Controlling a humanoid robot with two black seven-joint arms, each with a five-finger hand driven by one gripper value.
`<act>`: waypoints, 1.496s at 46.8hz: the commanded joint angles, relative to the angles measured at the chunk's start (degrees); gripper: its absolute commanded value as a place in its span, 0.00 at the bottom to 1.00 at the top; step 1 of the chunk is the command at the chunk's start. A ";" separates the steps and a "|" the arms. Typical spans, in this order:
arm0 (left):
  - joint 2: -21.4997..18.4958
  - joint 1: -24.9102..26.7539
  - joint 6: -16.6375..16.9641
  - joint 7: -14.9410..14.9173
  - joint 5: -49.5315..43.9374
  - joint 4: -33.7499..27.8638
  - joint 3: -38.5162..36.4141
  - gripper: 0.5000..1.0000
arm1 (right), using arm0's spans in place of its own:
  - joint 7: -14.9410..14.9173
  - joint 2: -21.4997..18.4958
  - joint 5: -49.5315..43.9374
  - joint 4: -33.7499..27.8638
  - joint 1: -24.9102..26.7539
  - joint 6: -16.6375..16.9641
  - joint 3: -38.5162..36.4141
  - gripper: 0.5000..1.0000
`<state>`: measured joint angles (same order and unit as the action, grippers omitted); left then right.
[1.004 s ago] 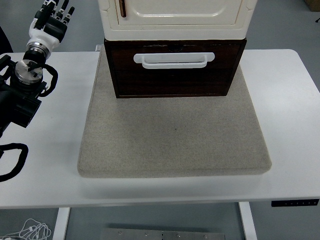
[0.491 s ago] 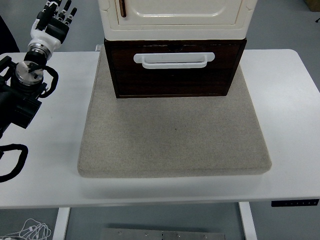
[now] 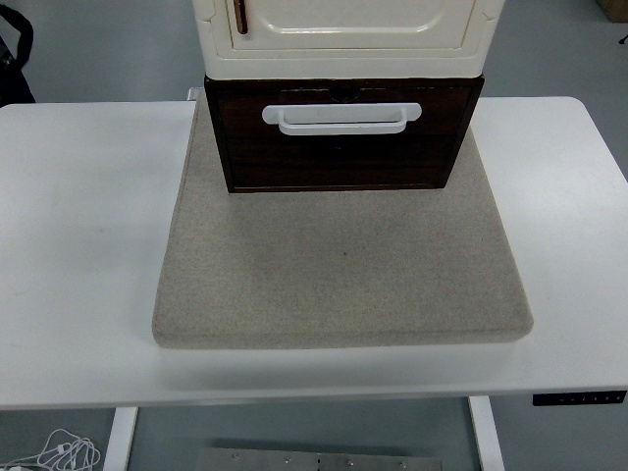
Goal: Open the drawer under the combination cabinet
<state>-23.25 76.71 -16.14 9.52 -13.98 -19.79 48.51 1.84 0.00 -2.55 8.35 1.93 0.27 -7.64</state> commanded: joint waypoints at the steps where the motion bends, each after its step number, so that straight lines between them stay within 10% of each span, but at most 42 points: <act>1: -1.61 5.45 0.14 -0.03 0.00 0.01 -5.08 1.00 | 0.00 0.00 0.00 0.00 0.01 0.00 -0.01 0.85; 23: -4.70 22.60 0.67 -0.03 8.60 -13.95 -18.10 1.00 | 0.00 0.00 0.00 0.00 0.01 0.00 -0.01 0.85; 52: -9.53 24.01 5.68 -0.64 21.71 -52.53 -32.24 1.00 | 0.00 0.00 0.00 0.00 0.01 0.00 -0.01 0.85; 70: -10.14 26.30 5.24 -2.40 35.68 -61.24 -51.23 1.00 | 0.00 0.00 0.00 0.00 0.01 0.00 -0.01 0.85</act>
<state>-33.41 103.08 -10.77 7.38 20.13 -80.44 0.13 1.85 0.00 -2.55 8.35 1.93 0.27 -7.65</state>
